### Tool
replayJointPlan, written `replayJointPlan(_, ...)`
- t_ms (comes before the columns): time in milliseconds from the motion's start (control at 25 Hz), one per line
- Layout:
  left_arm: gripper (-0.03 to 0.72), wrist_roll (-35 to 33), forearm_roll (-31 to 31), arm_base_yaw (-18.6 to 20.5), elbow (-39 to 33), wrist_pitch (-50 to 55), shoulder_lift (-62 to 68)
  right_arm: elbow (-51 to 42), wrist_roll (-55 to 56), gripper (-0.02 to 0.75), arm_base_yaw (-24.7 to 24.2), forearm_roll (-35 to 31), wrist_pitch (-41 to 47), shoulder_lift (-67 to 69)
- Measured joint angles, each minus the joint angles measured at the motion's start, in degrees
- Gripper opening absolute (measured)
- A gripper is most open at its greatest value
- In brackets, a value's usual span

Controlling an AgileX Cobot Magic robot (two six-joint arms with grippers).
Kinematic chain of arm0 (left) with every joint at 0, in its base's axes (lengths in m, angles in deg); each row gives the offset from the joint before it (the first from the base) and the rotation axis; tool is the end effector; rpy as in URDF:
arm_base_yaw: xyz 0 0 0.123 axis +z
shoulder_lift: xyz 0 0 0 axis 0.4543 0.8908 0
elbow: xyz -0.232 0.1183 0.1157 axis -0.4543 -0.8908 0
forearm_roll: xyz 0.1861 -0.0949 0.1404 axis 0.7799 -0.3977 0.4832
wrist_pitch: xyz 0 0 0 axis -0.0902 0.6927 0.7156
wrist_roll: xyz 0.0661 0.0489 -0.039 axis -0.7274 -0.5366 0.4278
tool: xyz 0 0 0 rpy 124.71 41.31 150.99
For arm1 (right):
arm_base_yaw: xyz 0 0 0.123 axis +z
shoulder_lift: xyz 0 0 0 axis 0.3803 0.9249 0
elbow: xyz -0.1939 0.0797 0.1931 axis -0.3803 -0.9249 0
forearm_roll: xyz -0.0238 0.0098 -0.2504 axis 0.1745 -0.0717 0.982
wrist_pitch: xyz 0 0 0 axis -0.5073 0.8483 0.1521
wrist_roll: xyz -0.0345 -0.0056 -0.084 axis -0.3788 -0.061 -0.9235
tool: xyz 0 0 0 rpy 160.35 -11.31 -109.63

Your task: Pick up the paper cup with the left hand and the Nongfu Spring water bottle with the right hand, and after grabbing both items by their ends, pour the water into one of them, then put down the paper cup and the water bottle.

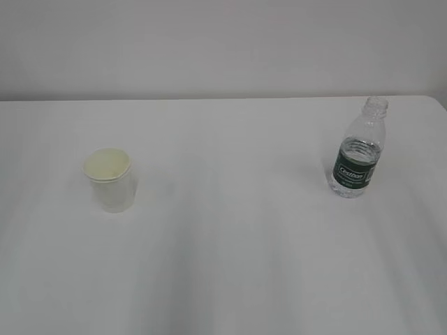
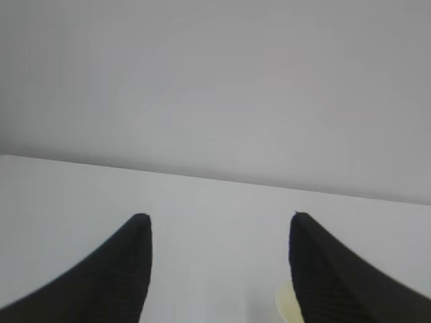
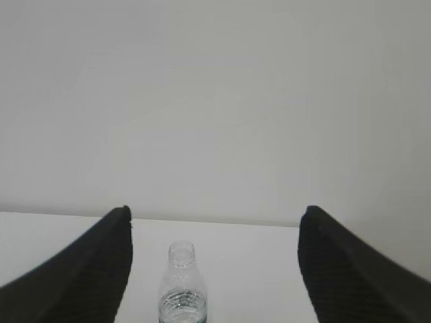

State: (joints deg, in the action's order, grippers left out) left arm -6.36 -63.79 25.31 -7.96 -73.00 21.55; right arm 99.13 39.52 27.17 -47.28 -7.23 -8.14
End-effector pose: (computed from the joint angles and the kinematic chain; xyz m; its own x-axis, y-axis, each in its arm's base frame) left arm 0.1409 -0.0063 0.3311 -0.1646 -0.1990 -0.9661 0.0194 0.9786 -0.2049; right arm 0.1026 0.0073 0.3330 -0.0091 -0.0496 -0.9987 -0.0705 0.9963 -0.0488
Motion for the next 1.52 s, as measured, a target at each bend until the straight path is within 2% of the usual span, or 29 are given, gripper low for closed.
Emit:
replayJointPlan(160, 0.461, 0.0, 0.11, -0.42, 0.0, -5.7, 3.4, -0.1, 0.0, 0.586, 0.0, -0.12, -1.22, 2.54)
replayJointPlan(440, 0.461, 0.0, 3.75, -6.17, 0.0, -14.66, 6.83, -0.1, 0.1, 0.586, 0.0, 0.18, -5.39, 6.81)
replayJointPlan(600, 0.461, 0.0, 4.37, -7.57, -0.69, -18.36, 10.82, -0.1, 0.1, 0.586, 0.0, 0.62, -8.55, 10.07)
replayJointPlan(840, 0.461, 0.0, 4.37, -8.18, -4.76, -27.49, 13.38, -0.1, 0.1, 0.585, 0.0, 0.85, -13.31, 14.82)
replayJointPlan(1160, 0.461, 0.0, 4.28, -8.18, -10.45, -36.19, 13.61, -0.49, 0.1, 0.585, 0.0, 0.85, -15.34, 18.55)
replayJointPlan(1520, 0.461, 0.0, 4.17, -8.18, -13.83, -43.87, 18.13, -8.53, 0.19, 0.586, 0.0, 0.97, -25.0, 19.2)
